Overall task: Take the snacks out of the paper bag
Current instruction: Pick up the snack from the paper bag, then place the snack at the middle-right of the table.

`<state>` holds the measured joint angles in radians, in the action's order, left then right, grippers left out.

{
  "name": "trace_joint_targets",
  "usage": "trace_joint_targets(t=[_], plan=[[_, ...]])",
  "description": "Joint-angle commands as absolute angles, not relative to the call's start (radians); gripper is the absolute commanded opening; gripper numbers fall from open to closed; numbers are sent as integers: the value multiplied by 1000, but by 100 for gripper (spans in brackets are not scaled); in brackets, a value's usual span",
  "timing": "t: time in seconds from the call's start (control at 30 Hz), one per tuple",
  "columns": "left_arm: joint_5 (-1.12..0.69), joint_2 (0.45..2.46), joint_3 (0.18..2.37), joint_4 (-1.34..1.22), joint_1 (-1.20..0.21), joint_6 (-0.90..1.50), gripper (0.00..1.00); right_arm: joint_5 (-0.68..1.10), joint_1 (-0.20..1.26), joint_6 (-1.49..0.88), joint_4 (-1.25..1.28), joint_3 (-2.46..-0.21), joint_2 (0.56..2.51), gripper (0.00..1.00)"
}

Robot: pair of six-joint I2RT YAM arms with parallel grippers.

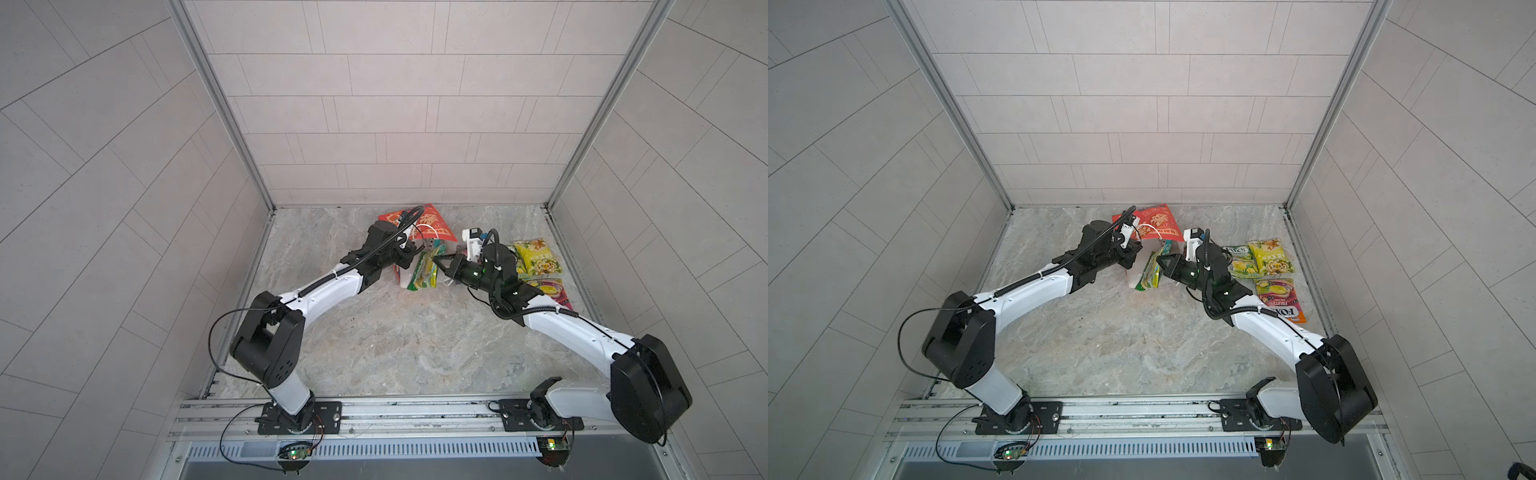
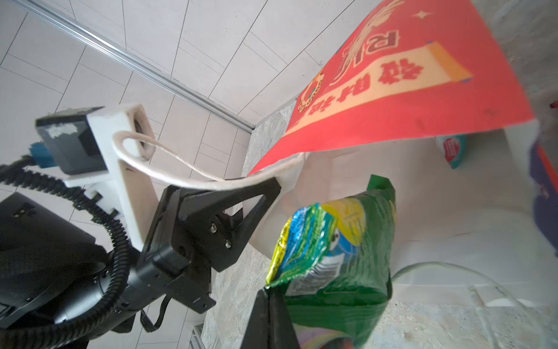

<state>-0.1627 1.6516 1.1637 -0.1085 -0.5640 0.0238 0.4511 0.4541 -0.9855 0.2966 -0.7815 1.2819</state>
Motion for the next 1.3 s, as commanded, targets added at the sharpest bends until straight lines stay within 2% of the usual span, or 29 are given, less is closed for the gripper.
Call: trace_joint_targets(t=[0.0,0.17,0.4,0.57,0.67,0.8,0.93,1.27], plan=[[-127,1675,1186,-62,-542,61,0,539,433,-942,295,-817,1212,0],[-104,1669,1178,-69,-527,71,0,568,409,-896,202,-825,1122,0],[-104,1678,1182,-73,-513,90,0,519,357,-898,54,-797,975,0],[-110,1668,1180,-81,-511,98,0,347,296,-904,-141,-758,806,0],[-125,1659,1172,-94,-511,103,0,301,224,-926,-202,-731,766,0],[-136,1643,1165,-99,-511,104,0,305,125,-977,-194,-674,761,0],[-128,1620,1147,-100,-511,104,0,213,74,-997,-199,-626,722,0],[-142,1610,1139,-112,-511,112,0,-69,66,-1068,-187,-538,695,0]])
